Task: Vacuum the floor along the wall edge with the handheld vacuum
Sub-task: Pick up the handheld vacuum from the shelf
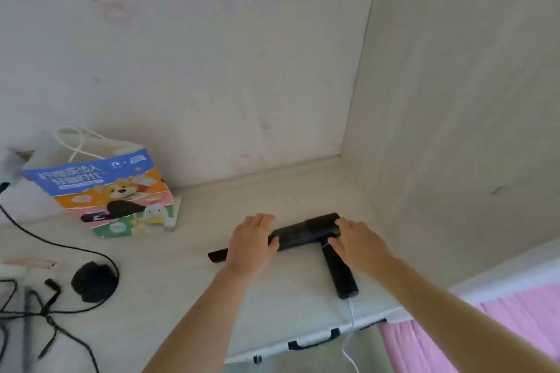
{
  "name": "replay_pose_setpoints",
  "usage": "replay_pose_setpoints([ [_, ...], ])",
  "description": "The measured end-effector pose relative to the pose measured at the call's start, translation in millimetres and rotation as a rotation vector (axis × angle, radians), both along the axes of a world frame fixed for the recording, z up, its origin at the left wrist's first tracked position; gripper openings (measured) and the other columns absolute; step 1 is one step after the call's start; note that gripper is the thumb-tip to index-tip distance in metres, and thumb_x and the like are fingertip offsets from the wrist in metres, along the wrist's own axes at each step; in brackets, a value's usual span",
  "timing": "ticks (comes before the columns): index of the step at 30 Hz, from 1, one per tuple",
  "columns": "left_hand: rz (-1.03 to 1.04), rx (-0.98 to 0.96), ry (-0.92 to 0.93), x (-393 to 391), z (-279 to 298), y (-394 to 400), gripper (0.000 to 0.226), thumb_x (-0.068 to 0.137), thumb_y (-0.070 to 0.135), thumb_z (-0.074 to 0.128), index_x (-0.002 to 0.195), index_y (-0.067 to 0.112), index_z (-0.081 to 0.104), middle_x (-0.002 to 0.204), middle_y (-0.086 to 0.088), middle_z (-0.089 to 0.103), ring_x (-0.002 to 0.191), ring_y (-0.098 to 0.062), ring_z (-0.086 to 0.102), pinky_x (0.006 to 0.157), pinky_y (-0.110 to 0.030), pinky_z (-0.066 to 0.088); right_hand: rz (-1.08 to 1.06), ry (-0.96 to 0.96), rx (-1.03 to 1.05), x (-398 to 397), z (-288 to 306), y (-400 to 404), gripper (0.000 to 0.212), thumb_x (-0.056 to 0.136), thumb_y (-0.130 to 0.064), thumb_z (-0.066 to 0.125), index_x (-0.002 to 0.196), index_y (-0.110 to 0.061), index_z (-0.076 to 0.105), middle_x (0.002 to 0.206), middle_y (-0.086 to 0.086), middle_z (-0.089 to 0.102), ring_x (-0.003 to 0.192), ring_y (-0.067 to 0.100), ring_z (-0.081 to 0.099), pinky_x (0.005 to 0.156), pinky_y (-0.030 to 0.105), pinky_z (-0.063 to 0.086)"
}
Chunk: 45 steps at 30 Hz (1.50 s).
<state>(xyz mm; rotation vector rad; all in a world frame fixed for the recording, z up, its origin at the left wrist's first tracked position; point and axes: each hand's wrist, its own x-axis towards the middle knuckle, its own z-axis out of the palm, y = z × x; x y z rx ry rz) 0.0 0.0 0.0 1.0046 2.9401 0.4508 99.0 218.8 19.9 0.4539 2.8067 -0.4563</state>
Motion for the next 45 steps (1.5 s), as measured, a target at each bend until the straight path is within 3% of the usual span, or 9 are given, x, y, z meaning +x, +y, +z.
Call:
replay_pose_setpoints([
  [6, -0.037, -0.122, -0.191, -23.2, -43.9, 21.9, 0.054, 0.094, 0.043, 0.061, 0.140, 0.020, 0.046, 0.138, 0.001, 0.051, 0.125, -0.020, 0.047, 0.103, -0.031, 0.041, -0.212, -0.261, -0.193, -2.8, -60.2, -2.1, 0.049, 0.094, -0.049, 0.047, 0.122, -0.009, 0.045, 0.112, 0.009, 0.059, 0.089, 0.020, 0.054, 0.075, 0.027, 0.042],
  [8, -0.063, -0.160, -0.216, -27.9, -52.7, 26.9, 0.058, 0.093, 0.045, 0.061, 0.142, 0.022, 0.043, 0.139, 0.001, 0.049, 0.124, -0.020, 0.047, 0.103, -0.032, 0.041, -0.269, -0.245, -0.222, -4.9, -65.0, -5.5, 0.048, 0.093, -0.047, 0.051, 0.121, -0.008, 0.044, 0.110, 0.009, 0.059, 0.084, 0.019, 0.051, 0.072, 0.027, 0.040],
  [18, -0.103, -0.247, -0.275, -37.2, -78.9, 49.9, 0.065, 0.091, 0.042, 0.064, 0.145, 0.019, 0.036, 0.136, -0.002, 0.050, 0.119, -0.019, 0.050, 0.099, -0.032, 0.045, -0.434, -0.230, -0.317, -14.2, -83.4, -8.2, 0.051, 0.081, -0.041, 0.067, 0.116, -0.010, 0.046, 0.107, 0.009, 0.058, 0.094, 0.025, 0.060, 0.080, 0.033, 0.050],
  [26, -0.108, 0.006, -0.284, -14.4, -60.5, 48.5, 0.057, 0.087, 0.026, 0.072, 0.136, 0.012, 0.049, 0.127, -0.007, 0.056, 0.111, -0.022, 0.053, 0.093, -0.034, 0.048, -0.617, -0.138, -0.538, 13.6, -49.9, -4.8, 0.050, 0.073, -0.032, 0.074, 0.110, -0.014, 0.047, 0.088, 0.001, 0.060, 0.077, 0.019, 0.059, 0.056, 0.023, 0.044],
  [30, -0.112, 0.139, -0.253, 8.1, -31.3, 45.7, 0.056, 0.077, 0.018, 0.079, 0.128, 0.013, 0.055, 0.115, -0.002, 0.062, 0.101, -0.019, 0.056, 0.086, -0.037, 0.052, -0.726, -0.043, -0.857, 44.8, -8.1, -17.0, 0.037, 0.077, -0.016, 0.074, 0.107, -0.006, 0.054, 0.086, 0.016, 0.066, 0.071, 0.029, 0.067, 0.072, 0.045, 0.059],
  [35, -0.134, 0.296, -0.186, 44.9, 3.0, 41.5, 0.054, 0.069, 0.009, 0.079, 0.119, 0.013, 0.060, 0.105, 0.000, 0.063, 0.093, -0.018, 0.054, 0.077, -0.034, 0.049, -0.742, 0.098, -1.024, 94.6, 37.6, -30.3, 0.031, 0.079, -0.010, 0.073, 0.106, -0.009, 0.057, 0.085, 0.012, 0.068, 0.069, 0.025, 0.070, 0.079, 0.048, 0.058],
  [38, -0.167, 0.379, -0.195, 69.2, 17.1, 37.4, 0.057, 0.066, 0.005, 0.081, 0.119, 0.015, 0.061, 0.103, 0.006, 0.060, 0.094, -0.017, 0.052, 0.078, -0.034, 0.050, -0.833, 0.157, -1.287, 128.8, 56.7, -36.8, 0.027, 0.093, -0.029, 0.057, 0.114, -0.011, 0.057, 0.095, 0.014, 0.070, 0.075, 0.025, 0.067, 0.083, 0.043, 0.056],
  [40, -0.208, 0.443, -0.237, 87.1, 25.2, 36.2, 0.058, 0.066, 0.001, 0.079, 0.119, 0.016, 0.061, 0.104, 0.014, 0.055, 0.097, -0.015, 0.052, 0.079, -0.036, 0.052, -0.962, 0.226, -1.487, 156.3, 60.2, -41.4, 0.038, 0.098, -0.041, 0.042, 0.109, -0.010, 0.060, 0.096, 0.017, 0.068, 0.077, 0.027, 0.064, 0.081, 0.041, 0.054],
  [45, -0.411, 0.483, -0.284, 138.2, 37.3, 47.8, 0.063, 0.068, -0.003, 0.078, 0.125, 0.014, 0.060, 0.112, 0.010, 0.058, 0.106, -0.018, 0.052, 0.087, -0.039, 0.052, -1.158, 0.410, -1.511, 228.8, 53.1, -54.8, 0.048, 0.076, -0.038, 0.063, 0.108, -0.002, 0.063, 0.093, 0.017, 0.070, 0.077, 0.029, 0.065, 0.075, 0.040, 0.052],
])
